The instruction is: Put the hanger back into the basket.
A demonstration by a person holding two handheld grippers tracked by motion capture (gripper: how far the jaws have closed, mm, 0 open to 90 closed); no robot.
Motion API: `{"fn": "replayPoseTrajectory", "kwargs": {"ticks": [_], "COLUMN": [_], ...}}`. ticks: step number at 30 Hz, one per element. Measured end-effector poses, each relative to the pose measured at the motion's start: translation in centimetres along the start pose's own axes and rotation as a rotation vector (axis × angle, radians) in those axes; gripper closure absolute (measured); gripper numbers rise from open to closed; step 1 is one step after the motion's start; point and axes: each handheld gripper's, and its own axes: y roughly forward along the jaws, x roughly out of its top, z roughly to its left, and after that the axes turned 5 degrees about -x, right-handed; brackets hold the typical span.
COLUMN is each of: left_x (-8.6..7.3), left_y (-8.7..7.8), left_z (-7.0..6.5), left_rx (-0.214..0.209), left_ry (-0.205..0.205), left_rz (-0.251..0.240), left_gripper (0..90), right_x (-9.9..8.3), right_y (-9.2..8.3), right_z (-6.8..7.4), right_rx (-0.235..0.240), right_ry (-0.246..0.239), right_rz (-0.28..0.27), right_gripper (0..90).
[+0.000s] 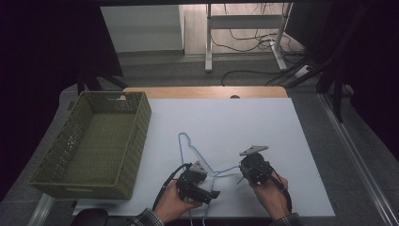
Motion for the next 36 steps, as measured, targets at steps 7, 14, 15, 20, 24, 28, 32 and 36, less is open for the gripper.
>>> {"fn": "replayPoseTrajectory", "kwargs": {"ticks": [7,14,15,20,24,28,32,36], "left_x": [0.31,0.63,0.65,0.65,0.63,0.66,0.62,0.48], "left_y": [0.93,1.08,1.06,0.96,0.84,0.83,0.78,0.69], "left_z": [0.05,-0.13,-0.10,0.04,0.23,0.25,0.38,0.56], "left_rx": [0.007,0.022,0.023,0.025,0.023,0.017,0.010,-0.009], "left_ry": [-0.012,-0.022,-0.024,-0.039,-0.055,-0.075,-0.088,-0.128], "left_rz": [0.024,0.045,0.047,0.049,0.053,0.053,0.055,0.053], "left_gripper": [34.8,41.6,43.5,51.2,56.9,58.4,64.6,70.5], "right_x": [0.11,0.15,0.16,0.21,0.26,0.28,0.29,0.27], "right_y": [-0.29,-0.55,-0.57,-0.69,-0.80,-0.86,-0.93,-0.92], "right_z": [0.16,0.33,0.34,0.41,0.49,0.59,0.62,0.66], "right_rx": [-0.007,-0.004,-0.003,-0.003,0.001,0.002,0.004,0.006], "right_ry": [-0.001,-0.001,0.000,-0.001,-0.003,-0.002,-0.002,-0.005], "right_rz": [-0.007,-0.013,-0.014,-0.020,-0.027,-0.028,-0.030,-0.035], "right_gripper": [86.5,86.4,86.4,86.3,86.3,86.2,86.0,85.5]}}
